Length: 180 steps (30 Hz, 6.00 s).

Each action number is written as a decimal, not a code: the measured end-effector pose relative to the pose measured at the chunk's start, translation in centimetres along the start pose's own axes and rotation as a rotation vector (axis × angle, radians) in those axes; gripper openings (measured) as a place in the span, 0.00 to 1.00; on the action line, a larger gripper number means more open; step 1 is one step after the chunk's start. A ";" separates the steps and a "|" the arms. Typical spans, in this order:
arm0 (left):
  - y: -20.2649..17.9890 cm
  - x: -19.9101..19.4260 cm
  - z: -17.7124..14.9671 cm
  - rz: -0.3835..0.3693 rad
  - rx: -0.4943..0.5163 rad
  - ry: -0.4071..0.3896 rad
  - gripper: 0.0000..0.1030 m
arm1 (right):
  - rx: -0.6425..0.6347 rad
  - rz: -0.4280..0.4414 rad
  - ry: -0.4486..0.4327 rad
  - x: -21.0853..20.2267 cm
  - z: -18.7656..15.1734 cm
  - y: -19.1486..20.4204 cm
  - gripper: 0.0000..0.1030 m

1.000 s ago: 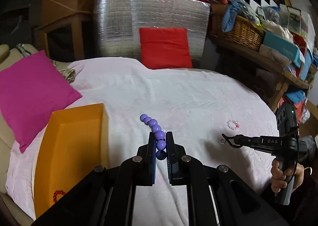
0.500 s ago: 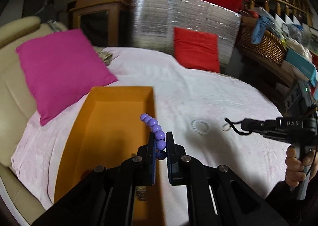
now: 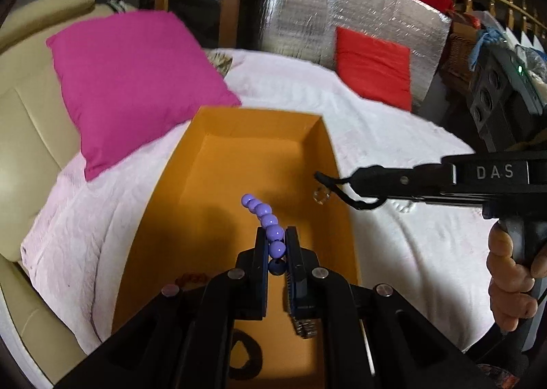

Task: Organize jewelry
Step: 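Carry the purple bracelet to the orange box with the left tool while the right carries the hair tie, then release the purple bracelet into the box with the left tool while the right tool drops the hair tie in, then move both open tools back over the table toward the white and pink bracelets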

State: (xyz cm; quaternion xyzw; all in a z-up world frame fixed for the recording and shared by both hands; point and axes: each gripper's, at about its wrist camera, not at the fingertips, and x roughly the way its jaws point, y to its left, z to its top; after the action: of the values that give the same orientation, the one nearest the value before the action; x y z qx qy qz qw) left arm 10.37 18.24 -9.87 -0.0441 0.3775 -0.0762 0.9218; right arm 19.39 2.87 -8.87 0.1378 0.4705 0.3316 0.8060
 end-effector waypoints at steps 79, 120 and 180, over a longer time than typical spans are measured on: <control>-7.7 0.6 -4.0 -0.029 0.238 0.080 0.08 | 0.412 -0.303 -0.387 -23.4 -10.4 -23.8 0.43; -37.3 -8.4 6.0 -0.332 0.375 -0.259 0.69 | 0.345 -0.377 -0.790 -39.8 -18.7 -24.0 0.43; -23.8 11.5 3.3 0.108 0.335 -0.023 0.70 | 0.376 -0.532 -0.429 -24.9 -11.6 -25.2 0.43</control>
State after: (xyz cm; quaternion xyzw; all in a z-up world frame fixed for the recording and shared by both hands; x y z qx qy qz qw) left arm 18.17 -7.12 -12.17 0.1299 0.3509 -0.0877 0.9232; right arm 11.33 -33.41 -11.79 0.2226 0.3630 -0.0173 0.9047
